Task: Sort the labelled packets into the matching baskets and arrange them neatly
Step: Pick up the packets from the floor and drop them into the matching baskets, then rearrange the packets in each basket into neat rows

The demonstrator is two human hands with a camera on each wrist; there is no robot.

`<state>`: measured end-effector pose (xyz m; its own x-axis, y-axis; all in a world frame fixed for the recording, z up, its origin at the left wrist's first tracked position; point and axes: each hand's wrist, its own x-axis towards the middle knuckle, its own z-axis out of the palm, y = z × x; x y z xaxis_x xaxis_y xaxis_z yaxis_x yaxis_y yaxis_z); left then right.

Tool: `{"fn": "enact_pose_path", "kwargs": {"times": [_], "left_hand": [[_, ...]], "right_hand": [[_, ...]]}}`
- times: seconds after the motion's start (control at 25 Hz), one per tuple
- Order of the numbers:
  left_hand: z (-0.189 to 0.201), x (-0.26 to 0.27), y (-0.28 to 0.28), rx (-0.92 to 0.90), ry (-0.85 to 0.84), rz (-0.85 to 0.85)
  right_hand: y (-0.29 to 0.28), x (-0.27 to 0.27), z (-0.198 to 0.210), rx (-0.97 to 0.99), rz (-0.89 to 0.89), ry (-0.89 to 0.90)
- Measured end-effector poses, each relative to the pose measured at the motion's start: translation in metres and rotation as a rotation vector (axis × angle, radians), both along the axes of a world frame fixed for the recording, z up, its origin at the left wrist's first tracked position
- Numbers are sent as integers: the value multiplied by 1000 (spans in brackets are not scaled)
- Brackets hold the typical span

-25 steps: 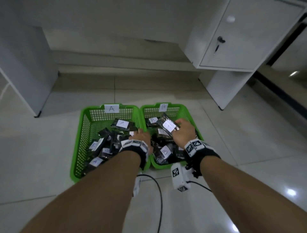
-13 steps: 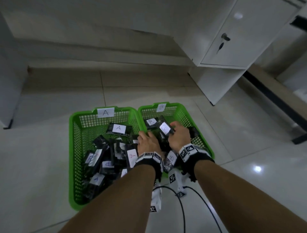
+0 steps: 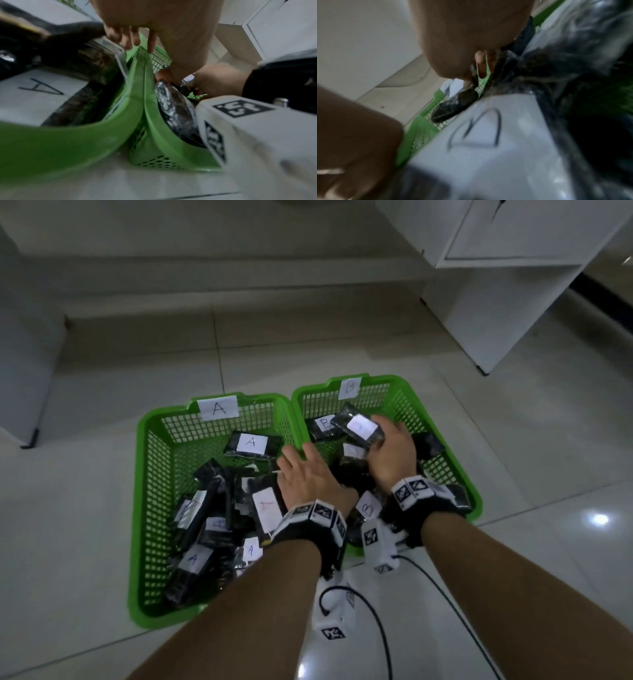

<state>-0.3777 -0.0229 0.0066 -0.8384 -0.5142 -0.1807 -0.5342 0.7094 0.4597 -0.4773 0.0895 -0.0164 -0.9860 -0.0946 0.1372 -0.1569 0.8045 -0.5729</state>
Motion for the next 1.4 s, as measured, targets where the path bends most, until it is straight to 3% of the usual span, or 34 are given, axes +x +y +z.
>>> {"fn": "enact_pose_path", "kwargs": {"times": [0.08, 0.2, 0.4, 0.48, 0.68, 0.84, 1.0, 1.12, 1.28, 1.4], "left_hand": [[-3, -9, -3, -115, 79, -15], [0, -29, -24, -115, 86, -129], [38, -65, -22, -124, -185, -469], [51, -79, -20, -158, -186, -556], [56, -125, -25, -163, -229, -581], [23, -162, -15, -134, -313, -523], [-15, -164, -14, -130, -339, -606], [-17, -164, -25, -71, -308, -592], [-12, -159, -32, 4, -342, -639], [-18, -154, -32, -13, -346, -632]], "right_hand": [[8, -24, -9, 10, -11, -32], [14, -51, -4, -71, 26, -47], [43, -76, 42, -87, -8, -196], [50, -97, 46, -72, 21, -180], [60, -136, 26, -12, 139, -36], [63, -136, 2, -102, 184, -11], [67, -133, -5, 75, 376, 10], [59, -130, 6, 189, 483, -215], [42, -132, 2, 518, 523, -469], [36, -131, 2, 628, 540, -528]]}}
